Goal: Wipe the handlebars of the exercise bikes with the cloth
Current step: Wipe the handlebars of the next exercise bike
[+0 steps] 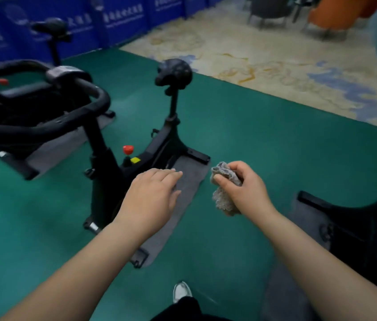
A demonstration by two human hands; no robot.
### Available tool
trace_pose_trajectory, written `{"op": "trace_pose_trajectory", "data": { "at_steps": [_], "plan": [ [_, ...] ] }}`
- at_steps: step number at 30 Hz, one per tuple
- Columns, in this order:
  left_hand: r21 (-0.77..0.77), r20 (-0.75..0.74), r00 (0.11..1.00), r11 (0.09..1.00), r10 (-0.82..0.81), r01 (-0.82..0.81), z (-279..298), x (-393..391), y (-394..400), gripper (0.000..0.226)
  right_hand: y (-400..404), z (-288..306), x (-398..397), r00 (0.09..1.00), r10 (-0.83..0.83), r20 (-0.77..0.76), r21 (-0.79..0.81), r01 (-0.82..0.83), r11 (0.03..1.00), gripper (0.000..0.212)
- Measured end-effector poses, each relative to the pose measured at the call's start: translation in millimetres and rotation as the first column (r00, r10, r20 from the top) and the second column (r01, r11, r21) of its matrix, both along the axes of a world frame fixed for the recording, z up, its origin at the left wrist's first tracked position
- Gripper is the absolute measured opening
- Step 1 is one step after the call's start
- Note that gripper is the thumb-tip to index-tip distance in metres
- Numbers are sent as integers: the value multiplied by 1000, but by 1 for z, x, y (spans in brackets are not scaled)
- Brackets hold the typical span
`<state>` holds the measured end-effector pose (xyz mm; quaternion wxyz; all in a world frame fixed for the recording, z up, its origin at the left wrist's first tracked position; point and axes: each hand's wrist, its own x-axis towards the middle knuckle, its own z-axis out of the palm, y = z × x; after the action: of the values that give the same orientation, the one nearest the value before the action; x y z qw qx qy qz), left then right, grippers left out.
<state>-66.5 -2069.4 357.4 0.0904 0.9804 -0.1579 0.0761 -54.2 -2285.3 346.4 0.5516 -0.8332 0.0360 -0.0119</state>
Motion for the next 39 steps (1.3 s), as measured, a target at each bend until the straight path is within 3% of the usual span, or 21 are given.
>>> {"op": "trace_pose_trajectory", "data": {
  "at_steps": [14, 21, 24, 30, 35, 39],
  "plan": [
    [-64, -46, 936, 934, 348, -350, -3, 51, 57, 39, 94, 14, 118, 926, 369, 79, 23, -372, 928, 10],
    [-105, -54, 812, 805, 582, -584, 9, 54, 89, 38, 150, 31, 168, 814, 571, 110, 108, -580, 807, 8],
    [-138, -24, 736, 727, 677, -673, 22, 59, 93, 41, 180, 47, 191, 720, 666, 193, 127, -692, 711, 18],
    [-234, 100, 515, 523, 852, -820, 56, 67, 82, 41, 238, 82, 226, 427, 816, 389, 127, -902, 412, 6],
    [-306, 155, 299, 333, 942, -892, 71, 68, 69, 32, 270, 90, 240, 206, 901, 382, 74, -979, 192, 9],
    [-350, 186, 141, 200, 972, -915, 80, 57, 66, 31, 294, 97, 237, 110, 934, 340, 73, -993, 90, 18]
  ]
}}
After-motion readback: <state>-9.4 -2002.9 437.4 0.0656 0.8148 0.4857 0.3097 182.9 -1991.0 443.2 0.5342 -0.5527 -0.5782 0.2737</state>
